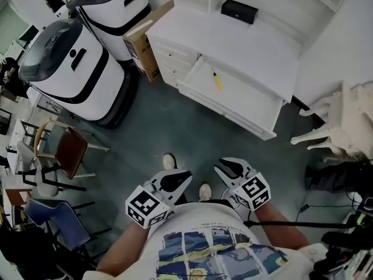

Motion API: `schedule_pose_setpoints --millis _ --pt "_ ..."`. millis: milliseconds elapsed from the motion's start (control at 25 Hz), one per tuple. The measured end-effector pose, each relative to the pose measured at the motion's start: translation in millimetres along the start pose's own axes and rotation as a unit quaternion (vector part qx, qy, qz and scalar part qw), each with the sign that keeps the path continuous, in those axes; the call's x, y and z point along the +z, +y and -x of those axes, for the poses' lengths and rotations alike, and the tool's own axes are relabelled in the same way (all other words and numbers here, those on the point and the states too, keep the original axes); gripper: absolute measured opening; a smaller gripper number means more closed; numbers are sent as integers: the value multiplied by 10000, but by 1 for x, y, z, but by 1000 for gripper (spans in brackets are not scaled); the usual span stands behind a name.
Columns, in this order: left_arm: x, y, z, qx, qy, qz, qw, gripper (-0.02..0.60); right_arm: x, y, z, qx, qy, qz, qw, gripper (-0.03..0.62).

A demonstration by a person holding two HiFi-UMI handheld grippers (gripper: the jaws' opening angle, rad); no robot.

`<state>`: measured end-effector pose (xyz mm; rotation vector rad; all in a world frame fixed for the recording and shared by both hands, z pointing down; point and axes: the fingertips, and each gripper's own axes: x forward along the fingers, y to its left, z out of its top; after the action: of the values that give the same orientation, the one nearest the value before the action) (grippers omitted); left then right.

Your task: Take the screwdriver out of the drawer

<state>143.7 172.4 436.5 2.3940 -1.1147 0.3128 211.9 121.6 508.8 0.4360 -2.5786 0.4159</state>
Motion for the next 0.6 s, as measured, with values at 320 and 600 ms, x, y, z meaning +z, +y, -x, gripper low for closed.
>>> schedule_pose_setpoints --millis 320,600 --pt "43 97 -1 -572 -116 -40 9983 15 53 -49 -62 -665 127 -153 9976 100" --pt "60 178 18 -1146 94 -214 9931 17 80 -96 -123 -1386 287 -513 9886 89"
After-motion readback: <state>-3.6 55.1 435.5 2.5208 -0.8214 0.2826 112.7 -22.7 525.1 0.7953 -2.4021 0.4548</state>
